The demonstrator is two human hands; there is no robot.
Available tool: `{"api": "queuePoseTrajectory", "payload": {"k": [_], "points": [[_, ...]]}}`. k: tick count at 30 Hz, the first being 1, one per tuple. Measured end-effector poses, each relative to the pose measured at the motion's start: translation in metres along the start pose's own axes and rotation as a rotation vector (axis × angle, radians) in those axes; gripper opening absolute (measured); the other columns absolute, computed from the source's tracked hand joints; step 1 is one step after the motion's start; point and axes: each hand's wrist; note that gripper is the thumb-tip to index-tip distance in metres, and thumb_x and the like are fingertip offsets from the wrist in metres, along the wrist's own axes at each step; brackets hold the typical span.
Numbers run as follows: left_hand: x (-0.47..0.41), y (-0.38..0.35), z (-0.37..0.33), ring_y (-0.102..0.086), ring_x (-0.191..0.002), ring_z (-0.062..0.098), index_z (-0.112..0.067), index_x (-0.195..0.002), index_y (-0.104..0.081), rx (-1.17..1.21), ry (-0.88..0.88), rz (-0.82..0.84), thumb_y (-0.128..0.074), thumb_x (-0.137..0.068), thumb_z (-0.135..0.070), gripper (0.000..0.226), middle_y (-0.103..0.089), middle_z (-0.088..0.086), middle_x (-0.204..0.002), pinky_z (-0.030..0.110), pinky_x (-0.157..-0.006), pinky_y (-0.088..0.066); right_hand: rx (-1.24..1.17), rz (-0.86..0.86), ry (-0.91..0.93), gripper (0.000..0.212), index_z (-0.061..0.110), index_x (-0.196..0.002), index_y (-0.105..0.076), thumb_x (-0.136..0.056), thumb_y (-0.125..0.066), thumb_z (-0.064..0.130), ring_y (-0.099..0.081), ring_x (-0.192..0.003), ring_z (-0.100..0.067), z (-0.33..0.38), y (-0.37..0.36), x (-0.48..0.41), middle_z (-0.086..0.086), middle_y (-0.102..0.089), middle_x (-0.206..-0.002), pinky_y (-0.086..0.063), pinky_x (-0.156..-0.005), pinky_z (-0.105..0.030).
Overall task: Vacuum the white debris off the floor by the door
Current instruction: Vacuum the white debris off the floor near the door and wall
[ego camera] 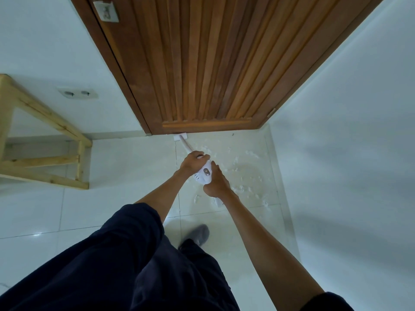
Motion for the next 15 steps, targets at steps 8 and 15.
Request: {"api": "queuePoseTrajectory", "payload": {"k": [8,15], "points": [[0.003,0.004,-0.001,-0.054,-0.128,0.026,-0.019,-0.126,-0.068,-0.043,-0.022,0.010,-0.053,-0.099,-0.031,0.033,-0.059,0.005,-0.142,0.024,-0.094,-0.036,-0.095,0.002,-0.045,0.080,0.016,-0.143,-0.033,-0.069,-0.064,0.011,-0.053,-0.119,-0.029,0.004,-0.013,-0.004,-0.006,-0.049,-0.133,-0.052,-0.093,-0.042],[0.009,0.045,0.020,-0.057,-0.115,0.026,-0.019,-0.120,-0.071,-0.097,-0.017,0.045,-0.052,-0.099,-0.030,0.031,-0.063,0.007,-0.133,0.027,-0.090,-0.039,-0.208,-0.002,-0.069,0.088,0.017,-0.150,-0.015,-0.077,-0.062,0.007,-0.038,-0.133,-0.031,0.048,-0.048,0.011,-0.005,-0.029,-0.148,-0.044,-0.104,-0.044]]}}
Point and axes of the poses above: each hand's wrist, its own x-axis away from the middle knuckle, its own y-axis out of the back of the hand, z = x × y
